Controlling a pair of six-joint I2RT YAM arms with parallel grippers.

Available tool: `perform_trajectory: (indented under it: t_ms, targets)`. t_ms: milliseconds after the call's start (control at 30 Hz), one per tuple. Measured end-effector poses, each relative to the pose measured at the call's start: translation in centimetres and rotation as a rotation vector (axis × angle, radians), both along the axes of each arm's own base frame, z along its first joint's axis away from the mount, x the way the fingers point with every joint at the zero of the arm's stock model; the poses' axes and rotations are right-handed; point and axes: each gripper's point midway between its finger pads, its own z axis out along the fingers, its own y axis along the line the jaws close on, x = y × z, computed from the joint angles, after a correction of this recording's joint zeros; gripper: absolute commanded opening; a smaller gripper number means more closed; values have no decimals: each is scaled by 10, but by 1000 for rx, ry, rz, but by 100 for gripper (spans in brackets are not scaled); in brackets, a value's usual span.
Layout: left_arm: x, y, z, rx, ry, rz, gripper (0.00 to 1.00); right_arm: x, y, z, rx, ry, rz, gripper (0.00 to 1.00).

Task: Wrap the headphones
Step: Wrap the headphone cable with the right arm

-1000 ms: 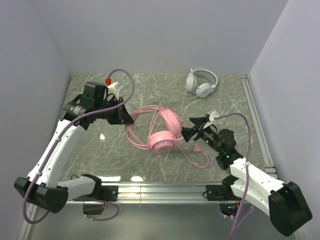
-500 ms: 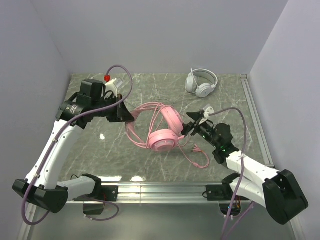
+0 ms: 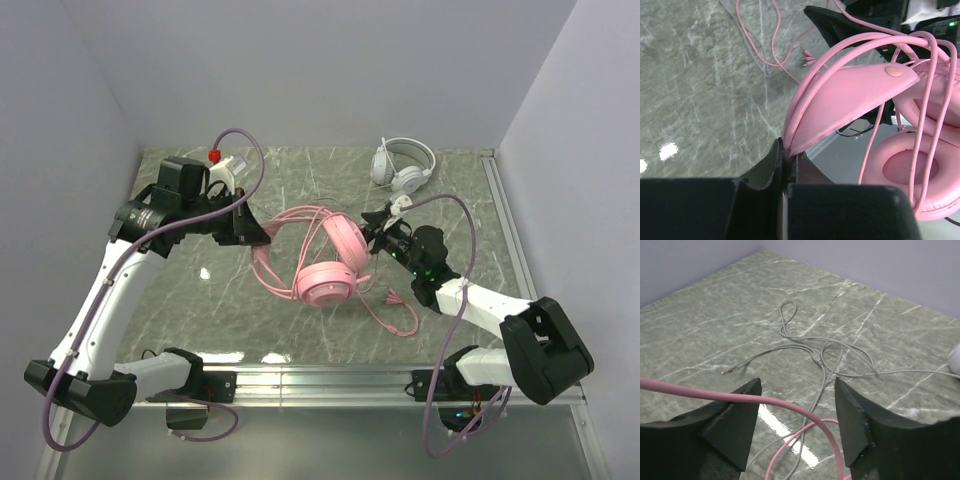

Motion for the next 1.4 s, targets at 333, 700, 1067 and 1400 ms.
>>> perform_trajectory:
  t_ms: [333,700,1067,1400]
  targets:
    - [-3,-10,26,-95,0,1,0,-7,8,1,44,42,39,54]
    - [-1,-13,47,-147,-17,23,0,-18,29,-13,118,119,129,50]
    - [1,-16,72,-235,-47,75,0,-57,43,-37,171,199,199,47]
    - [4,-19,94,-318,-82,115,0,-87,65,-43,209,220,276,43]
